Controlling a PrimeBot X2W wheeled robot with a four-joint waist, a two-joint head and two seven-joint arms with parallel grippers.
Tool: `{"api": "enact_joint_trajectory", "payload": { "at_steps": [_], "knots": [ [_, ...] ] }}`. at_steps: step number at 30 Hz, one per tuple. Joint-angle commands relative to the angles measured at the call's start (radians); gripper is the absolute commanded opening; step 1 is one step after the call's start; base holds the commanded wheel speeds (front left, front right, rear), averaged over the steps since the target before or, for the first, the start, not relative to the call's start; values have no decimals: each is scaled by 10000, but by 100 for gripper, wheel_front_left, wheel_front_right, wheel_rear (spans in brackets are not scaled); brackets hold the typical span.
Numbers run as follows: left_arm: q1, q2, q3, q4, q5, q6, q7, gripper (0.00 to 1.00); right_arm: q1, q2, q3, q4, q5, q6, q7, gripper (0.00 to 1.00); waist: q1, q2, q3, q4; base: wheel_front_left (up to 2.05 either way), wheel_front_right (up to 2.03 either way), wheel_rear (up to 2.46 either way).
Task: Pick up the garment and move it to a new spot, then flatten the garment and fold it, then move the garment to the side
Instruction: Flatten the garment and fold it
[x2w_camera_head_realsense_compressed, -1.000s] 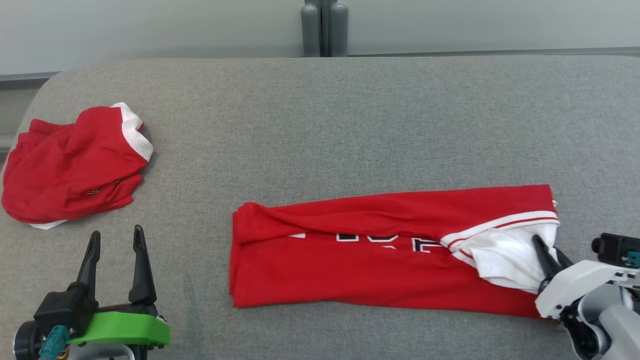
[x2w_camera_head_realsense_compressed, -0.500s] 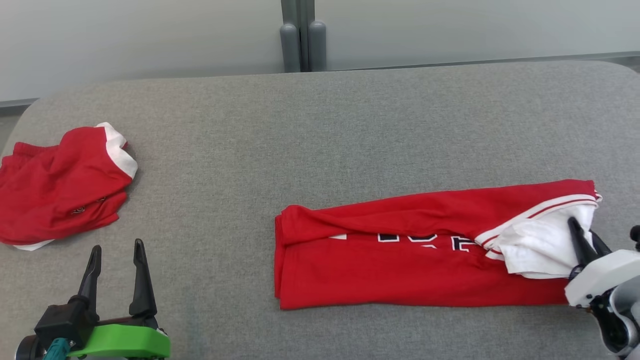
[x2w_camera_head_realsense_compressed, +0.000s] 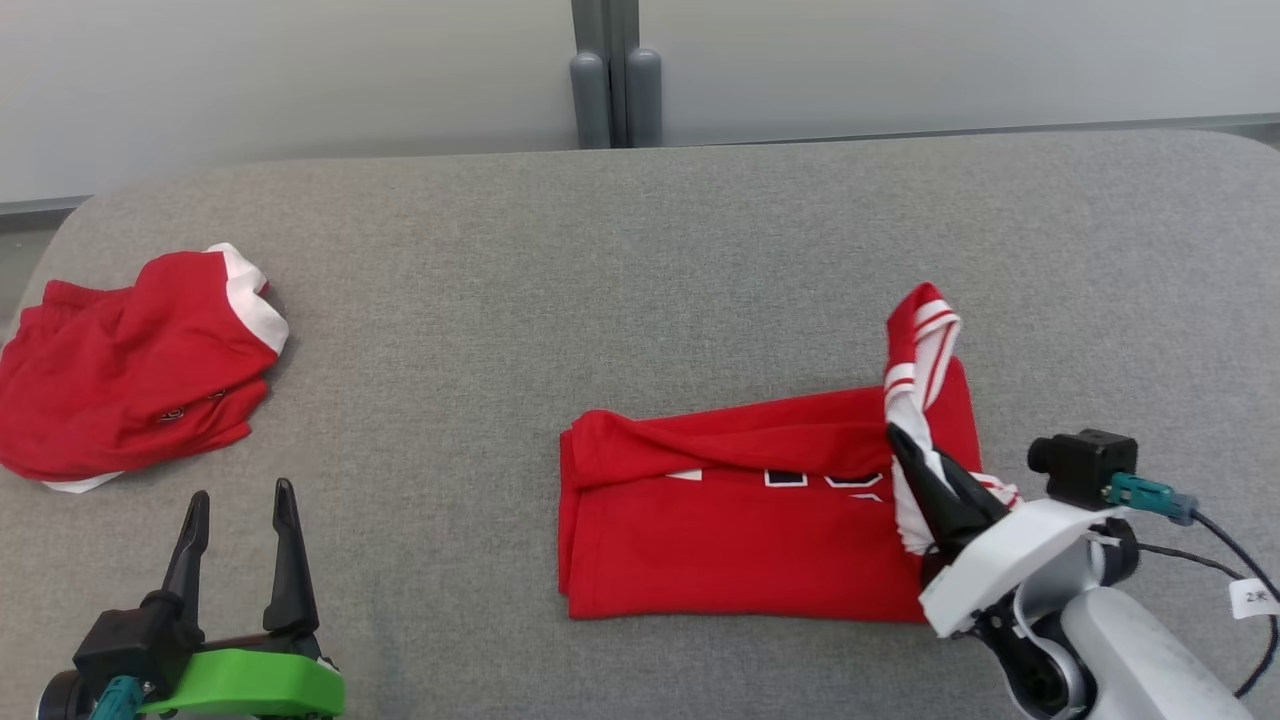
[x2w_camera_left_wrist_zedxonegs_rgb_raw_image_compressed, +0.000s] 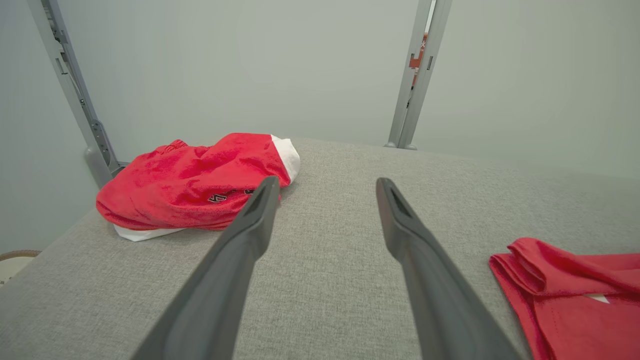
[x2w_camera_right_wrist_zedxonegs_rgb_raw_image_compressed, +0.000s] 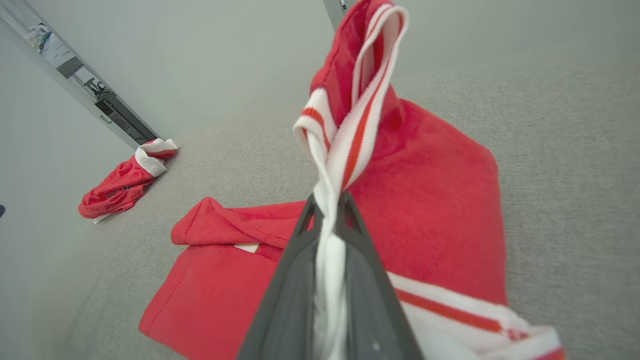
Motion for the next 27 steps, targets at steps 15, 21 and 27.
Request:
{"api": "enact_joint_trajectory", "payload": {
  "at_steps": [15,21,27],
  "knots": [
    [-308,15,-375,178,-228,-17,-32,100,-1667,2096,1679,1478,-446,-5,8,0,0,0,236,1101,0,0,0],
    [-427,15,-518,217,-310,57,-32,100,-2091,2464,2126,2472,-98,-5,-226,0,0,0,323,1322,0,0,0],
    [-432,15,-501,287,-301,66,-32,100,-2439,2551,2695,2894,237,-5,-847,100,0,0,300,1251,0,0,0]
  ]
}}
